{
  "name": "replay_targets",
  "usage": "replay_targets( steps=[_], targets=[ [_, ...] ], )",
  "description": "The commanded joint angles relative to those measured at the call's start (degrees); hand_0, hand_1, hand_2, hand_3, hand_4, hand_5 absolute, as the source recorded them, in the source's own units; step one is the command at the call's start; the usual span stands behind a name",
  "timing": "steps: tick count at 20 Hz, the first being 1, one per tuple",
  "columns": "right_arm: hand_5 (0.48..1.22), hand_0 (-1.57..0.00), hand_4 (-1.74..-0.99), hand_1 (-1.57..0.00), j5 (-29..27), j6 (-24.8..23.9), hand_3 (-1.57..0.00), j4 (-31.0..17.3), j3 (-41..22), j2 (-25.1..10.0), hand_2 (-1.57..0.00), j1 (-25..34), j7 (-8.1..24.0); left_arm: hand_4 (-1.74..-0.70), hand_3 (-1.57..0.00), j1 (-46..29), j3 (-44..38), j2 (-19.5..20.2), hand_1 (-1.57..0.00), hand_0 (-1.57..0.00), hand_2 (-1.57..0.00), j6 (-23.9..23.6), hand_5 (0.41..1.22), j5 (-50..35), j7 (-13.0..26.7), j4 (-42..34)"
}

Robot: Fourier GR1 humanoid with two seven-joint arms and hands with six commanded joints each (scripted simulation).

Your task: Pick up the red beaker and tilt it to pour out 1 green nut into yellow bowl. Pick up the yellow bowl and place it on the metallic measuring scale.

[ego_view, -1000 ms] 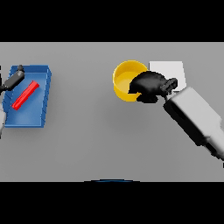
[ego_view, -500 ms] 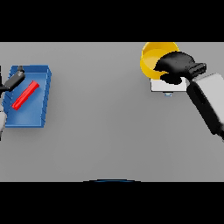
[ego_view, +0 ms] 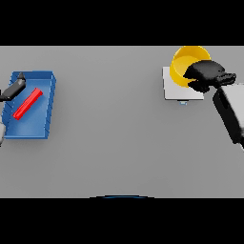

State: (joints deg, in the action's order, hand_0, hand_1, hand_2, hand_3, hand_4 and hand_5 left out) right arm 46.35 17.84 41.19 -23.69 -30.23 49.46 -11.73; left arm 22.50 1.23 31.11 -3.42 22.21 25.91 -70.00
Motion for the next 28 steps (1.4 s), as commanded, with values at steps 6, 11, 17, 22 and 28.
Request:
replay_targets(
  steps=[6, 11, 17, 22, 28],
  targets=[
    [1.221, -1.57, -1.741, -1.57, -0.1, -2.8, -1.37, -5.6, 0.7, 1.5, -1.35, 0.6, -3.0, -0.73, 0.0, 0.8, -0.3, 0.2, 0.0, 0.0, 0.0, 0.2, 0.675, -0.2, 0.2, 1.1],
    [1.221, -1.45, -1.734, -1.5, 0.0, -3.3, -1.39, -7.7, 0.9, 2.3, -1.38, 1.1, -4.0, -0.72, 0.0, 0.8, 0.0, 0.1, 0.0, 0.0, 0.0, 0.0, 0.667, 0.3, -0.3, 1.1],
    [1.029, -0.79, -1.609, -0.71, 0.2, -1.2, -0.72, -6.2, 0.7, 2.1, -0.78, 0.9, -2.5, -0.72, 0.0, 2.0, 0.3, -0.2, 0.0, 0.0, 0.0, 0.2, 0.667, 0.4, 0.0, 2.3],
    [0.891, -0.26, -1.554, -0.23, 1.8, -1.4, -0.46, -6.9, -1.1, 2.3, -0.3, 1.8, -5.1, -0.72, 0.0, 1.5, 0.3, -0.3, 0.0, 0.0, 0.0, -0.3, 0.663, 0.6, 0.4, 1.7],
    [0.798, -0.07, -1.523, -0.06, 1.4, -2.3, -0.27, -9.4, -0.3, 2.5, -0.08, 2.3, -6.2, -0.72, 0.0, 2.1, -0.1, -0.1, 0.0, 0.0, 0.0, -0.2, 0.664, 0.5, 0.3, 2.5]
  ],
)
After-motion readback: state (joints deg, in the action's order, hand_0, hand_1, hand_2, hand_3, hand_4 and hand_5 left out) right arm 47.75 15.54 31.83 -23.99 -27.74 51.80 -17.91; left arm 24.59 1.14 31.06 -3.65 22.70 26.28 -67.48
